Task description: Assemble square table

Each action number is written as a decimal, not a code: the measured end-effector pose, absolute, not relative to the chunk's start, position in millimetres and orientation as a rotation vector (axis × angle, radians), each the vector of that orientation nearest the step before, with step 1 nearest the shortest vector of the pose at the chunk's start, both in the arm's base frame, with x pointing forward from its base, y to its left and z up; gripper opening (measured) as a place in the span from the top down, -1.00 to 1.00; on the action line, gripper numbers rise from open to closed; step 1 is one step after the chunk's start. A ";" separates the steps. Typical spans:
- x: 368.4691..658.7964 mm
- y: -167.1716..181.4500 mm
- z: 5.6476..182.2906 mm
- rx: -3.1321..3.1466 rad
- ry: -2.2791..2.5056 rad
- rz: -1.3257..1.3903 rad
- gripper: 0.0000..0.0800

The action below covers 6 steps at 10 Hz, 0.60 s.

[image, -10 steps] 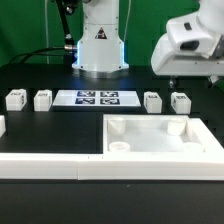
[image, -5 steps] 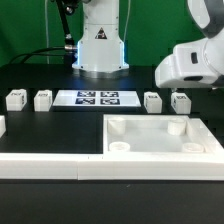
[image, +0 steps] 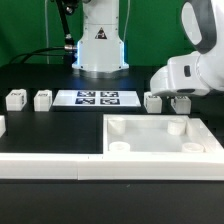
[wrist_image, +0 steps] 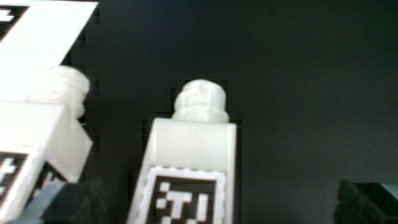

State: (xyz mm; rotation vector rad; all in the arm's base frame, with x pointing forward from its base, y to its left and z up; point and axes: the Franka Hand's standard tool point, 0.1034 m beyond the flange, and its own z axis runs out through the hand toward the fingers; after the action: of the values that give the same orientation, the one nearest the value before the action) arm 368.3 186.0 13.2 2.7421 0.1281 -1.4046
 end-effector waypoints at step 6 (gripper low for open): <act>360.0 192.9 8.0 2.714 0.089 -1.492 -0.31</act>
Offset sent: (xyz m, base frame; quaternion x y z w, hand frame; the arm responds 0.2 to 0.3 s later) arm 0.0000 0.0000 0.0000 0.0000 0.0000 0.0000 1.0000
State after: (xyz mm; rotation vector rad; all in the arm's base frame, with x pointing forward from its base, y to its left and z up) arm 360.0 192.9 8.0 2.7143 0.0886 -1.4917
